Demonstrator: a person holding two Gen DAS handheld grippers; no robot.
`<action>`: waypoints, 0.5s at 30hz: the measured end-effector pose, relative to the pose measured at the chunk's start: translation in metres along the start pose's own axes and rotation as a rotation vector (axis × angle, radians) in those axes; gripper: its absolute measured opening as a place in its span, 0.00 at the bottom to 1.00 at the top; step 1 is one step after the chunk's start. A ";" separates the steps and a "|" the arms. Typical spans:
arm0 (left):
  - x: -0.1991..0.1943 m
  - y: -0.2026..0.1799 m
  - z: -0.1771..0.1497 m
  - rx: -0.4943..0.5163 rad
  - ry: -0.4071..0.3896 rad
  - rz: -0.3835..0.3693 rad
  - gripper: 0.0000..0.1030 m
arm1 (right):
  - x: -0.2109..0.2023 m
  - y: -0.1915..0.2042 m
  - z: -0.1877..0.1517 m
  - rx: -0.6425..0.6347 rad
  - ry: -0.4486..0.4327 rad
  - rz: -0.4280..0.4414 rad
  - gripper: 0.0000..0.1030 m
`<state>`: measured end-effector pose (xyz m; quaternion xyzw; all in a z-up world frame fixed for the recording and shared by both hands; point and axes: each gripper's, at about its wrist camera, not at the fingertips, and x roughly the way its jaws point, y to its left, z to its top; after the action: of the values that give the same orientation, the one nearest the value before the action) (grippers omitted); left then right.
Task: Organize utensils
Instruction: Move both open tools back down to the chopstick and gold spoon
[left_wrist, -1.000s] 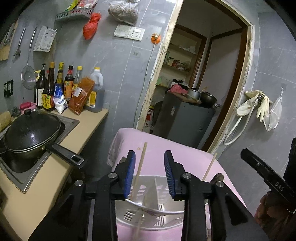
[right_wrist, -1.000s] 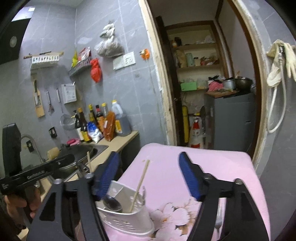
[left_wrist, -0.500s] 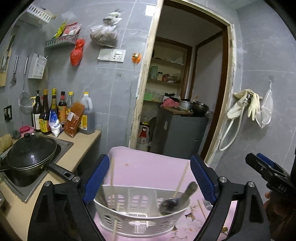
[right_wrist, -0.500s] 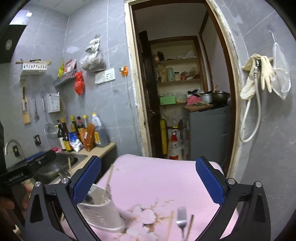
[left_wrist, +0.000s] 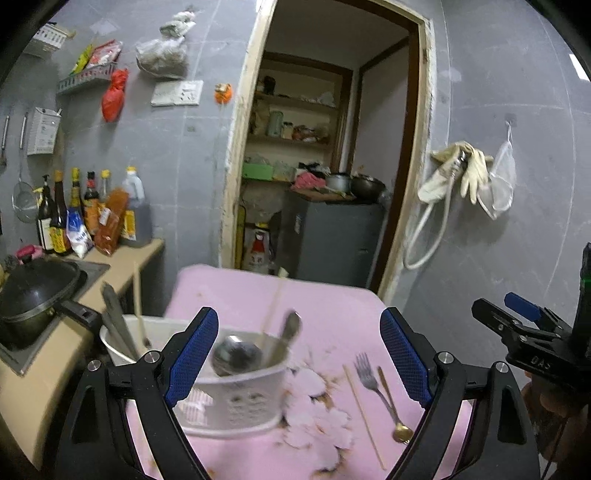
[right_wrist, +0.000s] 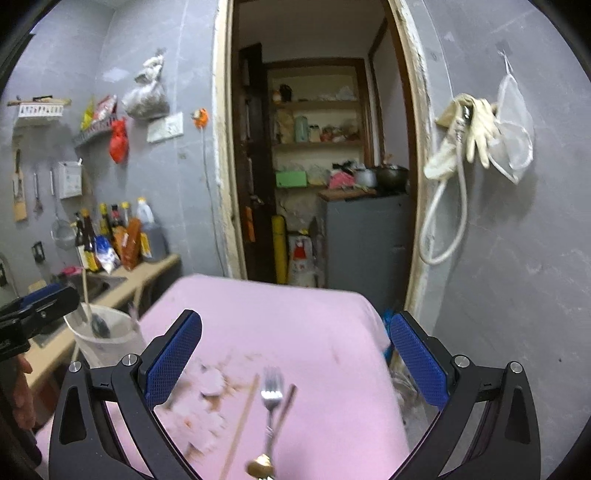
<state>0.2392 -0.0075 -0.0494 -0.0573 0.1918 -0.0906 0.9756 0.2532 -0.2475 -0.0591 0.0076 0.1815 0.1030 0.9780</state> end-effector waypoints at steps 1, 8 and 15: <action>0.003 -0.005 -0.005 0.000 0.011 -0.002 0.83 | 0.000 -0.004 -0.003 -0.001 0.010 -0.003 1.00; 0.025 -0.030 -0.035 -0.007 0.087 -0.013 0.83 | 0.010 -0.036 -0.031 0.001 0.118 -0.006 1.00; 0.055 -0.047 -0.062 0.016 0.201 -0.025 0.83 | 0.029 -0.054 -0.057 0.053 0.226 0.037 0.93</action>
<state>0.2587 -0.0689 -0.1194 -0.0424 0.2872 -0.1095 0.9506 0.2701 -0.2953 -0.1256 0.0251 0.2933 0.1162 0.9486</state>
